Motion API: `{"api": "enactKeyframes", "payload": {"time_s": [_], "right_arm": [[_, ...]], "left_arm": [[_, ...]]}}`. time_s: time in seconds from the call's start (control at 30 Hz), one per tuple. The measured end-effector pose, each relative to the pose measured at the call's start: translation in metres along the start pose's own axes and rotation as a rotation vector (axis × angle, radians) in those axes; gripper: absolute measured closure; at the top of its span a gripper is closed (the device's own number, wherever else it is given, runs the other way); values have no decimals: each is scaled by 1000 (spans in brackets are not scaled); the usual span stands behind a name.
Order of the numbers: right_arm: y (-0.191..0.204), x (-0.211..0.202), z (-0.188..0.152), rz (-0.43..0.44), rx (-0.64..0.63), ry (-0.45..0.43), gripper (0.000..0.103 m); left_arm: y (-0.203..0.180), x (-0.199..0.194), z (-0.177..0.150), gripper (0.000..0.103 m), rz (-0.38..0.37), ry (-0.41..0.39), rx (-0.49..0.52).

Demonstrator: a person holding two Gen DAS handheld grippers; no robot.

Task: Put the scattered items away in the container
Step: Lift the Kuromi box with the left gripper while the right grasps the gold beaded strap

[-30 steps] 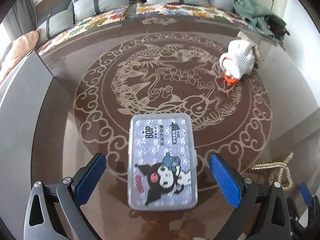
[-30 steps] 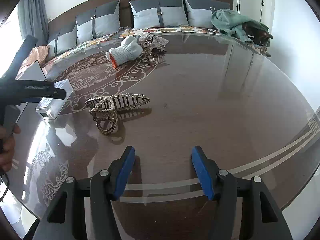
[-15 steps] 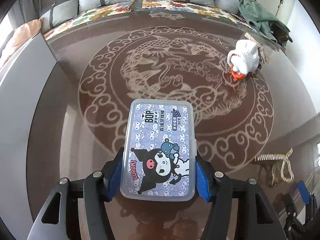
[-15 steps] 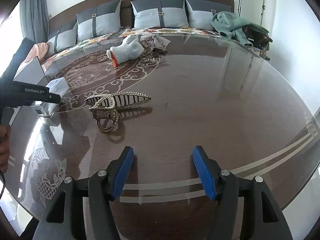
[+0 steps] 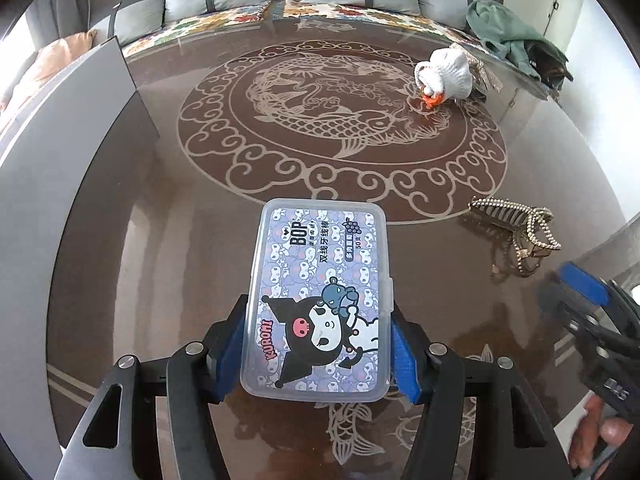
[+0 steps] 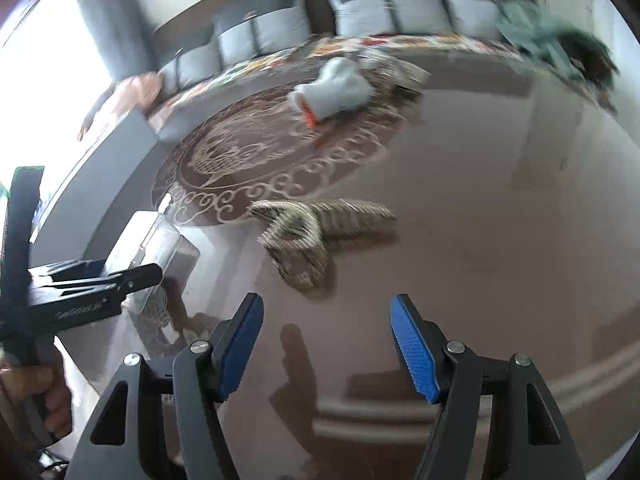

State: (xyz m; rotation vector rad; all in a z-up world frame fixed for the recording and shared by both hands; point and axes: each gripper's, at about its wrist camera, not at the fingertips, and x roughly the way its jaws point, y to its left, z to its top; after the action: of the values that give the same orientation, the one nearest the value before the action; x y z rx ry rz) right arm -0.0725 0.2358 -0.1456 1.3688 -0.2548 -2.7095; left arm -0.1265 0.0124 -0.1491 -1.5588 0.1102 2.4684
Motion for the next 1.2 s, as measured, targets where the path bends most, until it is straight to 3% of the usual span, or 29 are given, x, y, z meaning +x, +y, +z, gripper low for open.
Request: {"api": "enactKeyframes", "payload": {"time_s": [0.37, 0.47, 0.53, 0.7, 0.9, 1.07, 1.2], "right_arm": [[19, -9, 52, 264, -198, -12, 37], [15, -10, 62, 109, -320, 3, 37], [8, 1, 64, 79, -260, 68, 37], [11, 16, 51, 105, -27, 75, 37], [37, 35, 45, 36, 25, 68, 37], [49, 55, 53, -76, 28, 70, 37], [44, 50, 48, -81, 61, -19, 37]], "left_arm": [[15, -5, -10, 42, 19, -11, -29], [11, -4, -10, 42, 42, -17, -31], [11, -4, -10, 42, 45, -20, -35], [14, -5, -10, 42, 28, -19, -42], [14, -5, -11, 42, 31, -27, -39], [13, -5, -11, 42, 33, -31, -39], [13, -6, -12, 42, 34, -34, -35]]}}
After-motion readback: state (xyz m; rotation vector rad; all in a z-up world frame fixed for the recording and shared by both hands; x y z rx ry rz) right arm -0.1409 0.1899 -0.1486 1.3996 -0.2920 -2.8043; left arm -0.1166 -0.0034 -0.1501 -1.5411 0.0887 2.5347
